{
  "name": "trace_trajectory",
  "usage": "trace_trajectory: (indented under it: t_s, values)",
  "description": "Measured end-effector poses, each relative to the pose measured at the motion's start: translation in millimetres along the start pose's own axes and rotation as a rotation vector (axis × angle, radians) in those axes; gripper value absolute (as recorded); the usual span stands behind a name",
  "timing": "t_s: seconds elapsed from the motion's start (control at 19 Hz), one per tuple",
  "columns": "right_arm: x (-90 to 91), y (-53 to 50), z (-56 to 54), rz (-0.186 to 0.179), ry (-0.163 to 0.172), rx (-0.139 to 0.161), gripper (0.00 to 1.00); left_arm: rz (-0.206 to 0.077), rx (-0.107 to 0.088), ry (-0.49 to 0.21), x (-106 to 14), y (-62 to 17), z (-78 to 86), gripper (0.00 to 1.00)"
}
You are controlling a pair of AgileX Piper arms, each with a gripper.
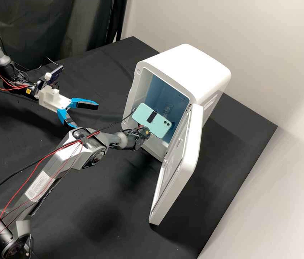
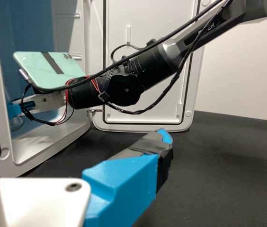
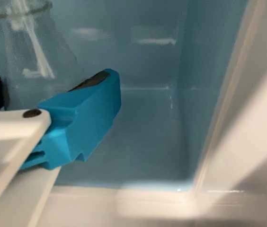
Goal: Place the flask in the incubator
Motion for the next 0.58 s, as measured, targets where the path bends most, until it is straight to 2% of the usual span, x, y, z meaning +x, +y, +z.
trace_trajectory:
  t_s: [0.11,0.16,0.32,0.47,0.58]
  values:
    - [0.0,-0.5,-0.1,-0.005,0.001,-0.002,1.0,0.0,0.0,0.0,0.0,0.0,0.0,1.0]
    - [0.0,-0.6,-0.1,-0.006,0.001,0.012,1.0,0.0,0.0,0.0,0.0,0.0,0.0,1.0]
    - [-0.8,-5.1,4.0,-0.032,-0.024,0.016,1.0,0.0,0.002,0.0,0.0,0.0,0.0,1.0]
    - [-0.9,-6.1,3.7,-0.042,-0.02,-0.004,1.0,0.0,0.002,0.0,0.0,0.0,0.0,1.0]
    - [-1.1,-5.2,5.0,-0.047,-0.019,-0.002,1.0,0.0,0.002,0.0,0.0,0.0,0.0,1.0]
